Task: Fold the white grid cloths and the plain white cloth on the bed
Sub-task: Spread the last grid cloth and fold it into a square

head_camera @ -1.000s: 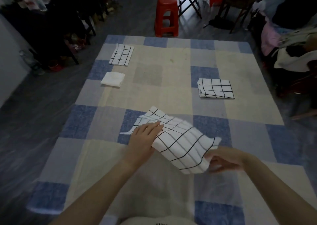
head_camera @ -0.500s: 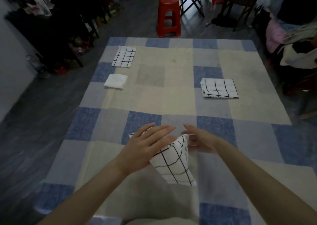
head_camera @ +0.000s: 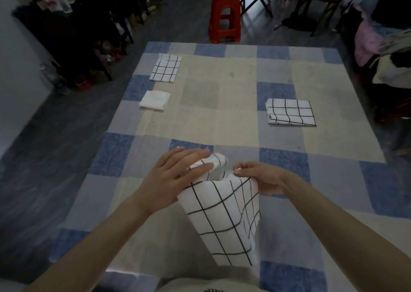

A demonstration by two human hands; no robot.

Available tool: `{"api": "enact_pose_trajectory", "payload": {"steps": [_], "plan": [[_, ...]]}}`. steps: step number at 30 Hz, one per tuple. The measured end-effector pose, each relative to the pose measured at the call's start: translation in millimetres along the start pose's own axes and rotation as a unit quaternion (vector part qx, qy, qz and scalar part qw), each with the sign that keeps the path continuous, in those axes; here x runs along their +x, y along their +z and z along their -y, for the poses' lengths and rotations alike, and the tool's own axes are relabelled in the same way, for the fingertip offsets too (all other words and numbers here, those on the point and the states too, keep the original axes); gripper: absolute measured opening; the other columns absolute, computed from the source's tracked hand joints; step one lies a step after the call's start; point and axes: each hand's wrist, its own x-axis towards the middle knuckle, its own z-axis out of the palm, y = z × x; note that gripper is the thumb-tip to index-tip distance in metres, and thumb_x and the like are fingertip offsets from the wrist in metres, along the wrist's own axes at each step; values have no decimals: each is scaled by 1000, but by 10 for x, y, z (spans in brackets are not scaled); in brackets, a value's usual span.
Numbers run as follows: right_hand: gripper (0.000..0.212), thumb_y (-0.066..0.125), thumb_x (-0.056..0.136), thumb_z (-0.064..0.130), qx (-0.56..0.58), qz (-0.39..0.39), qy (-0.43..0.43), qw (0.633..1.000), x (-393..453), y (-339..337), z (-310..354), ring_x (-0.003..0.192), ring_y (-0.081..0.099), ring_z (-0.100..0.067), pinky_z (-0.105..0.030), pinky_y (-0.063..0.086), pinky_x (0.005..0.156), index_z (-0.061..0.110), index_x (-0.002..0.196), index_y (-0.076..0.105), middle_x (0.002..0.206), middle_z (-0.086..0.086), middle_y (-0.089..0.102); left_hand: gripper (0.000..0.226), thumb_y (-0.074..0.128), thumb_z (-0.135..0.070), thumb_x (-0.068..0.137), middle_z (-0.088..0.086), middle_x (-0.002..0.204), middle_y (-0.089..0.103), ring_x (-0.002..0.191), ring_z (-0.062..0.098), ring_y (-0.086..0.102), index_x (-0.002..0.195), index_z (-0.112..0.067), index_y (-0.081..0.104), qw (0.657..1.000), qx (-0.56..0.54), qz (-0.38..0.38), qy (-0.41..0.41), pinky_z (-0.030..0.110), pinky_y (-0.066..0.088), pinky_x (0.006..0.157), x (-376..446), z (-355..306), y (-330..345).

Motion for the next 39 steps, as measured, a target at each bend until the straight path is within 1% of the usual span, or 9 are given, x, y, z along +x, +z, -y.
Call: {"api": "enact_pose_trajectory", "payload": {"steps": [4,8,10,14,17,23,28,34,39], "plan": [[17,67,86,11,7,-122,-91,988,-119,-157,-93,73,63,-21,-33,54,64,8,100,57,89,-12,64,61,54,-32,92,9,145,34,132,26,34,145,-13,32,922,-49,14,-384,43,27,109,-93,-19,309],[42,72,83,12,-18,-233,-99,967,-205,-284,-344,85,69,-28,-38,57,69,13,121,55,106,-14,71,39,54,-24,97,21,120,62,87,23,64,128,0,52,510,-488,19,-708,31,51,72,-100,-149,509],[51,78,78,16,-41,-258,-69,963,-218,-353,-484,90,70,-26,-36,57,77,12,124,54,108,-12,71,44,36,-34,102,23,115,67,87,27,66,115,-1,63,402,-557,23,-726,35,50,70,-176,-187,582],[45,79,74,40,-50,-252,51,965,-262,-424,-611,59,56,-13,-27,47,61,9,99,58,79,-2,65,51,44,-54,95,9,105,74,98,25,67,109,-13,72,447,-543,91,-705,35,50,84,-212,-218,624],[55,64,80,59,49,-269,81,959,-210,-460,-626,81,63,-19,-29,46,68,8,102,62,95,-4,70,44,54,-54,90,2,102,75,99,21,68,108,-18,72,457,-531,86,-708,33,50,79,-186,-155,655],[47,58,86,55,69,-293,152,942,-114,-370,-403,50,31,-13,-26,23,50,14,63,55,46,2,39,48,56,-52,91,13,108,71,91,25,64,111,-11,69,421,-529,89,-731,31,46,69,-4,74,800],[36,66,85,44,36,-349,170,921,11,-360,-307,55,32,-14,-25,25,53,15,67,56,57,-2,41,37,56,-38,93,12,114,69,100,27,65,118,-12,65,433,-532,156,-711,32,51,74,148,248,855],[9,70,84,14,29,-386,-22,922,50,-490,-196,47,39,-11,-21,29,38,7,82,65,57,-3,48,18,56,-25,95,7,77,64,69,18,60,86,-12,63,508,-480,74,-711,26,47,61,401,390,823],[19,69,84,11,-15,-386,-236,891,-387,-420,281,60,48,-12,-24,38,51,19,101,64,78,-1,60,17,59,-24,95,3,88,64,78,14,61,97,-8,65,598,-492,-36,-632,20,49,65,738,568,522]]}}
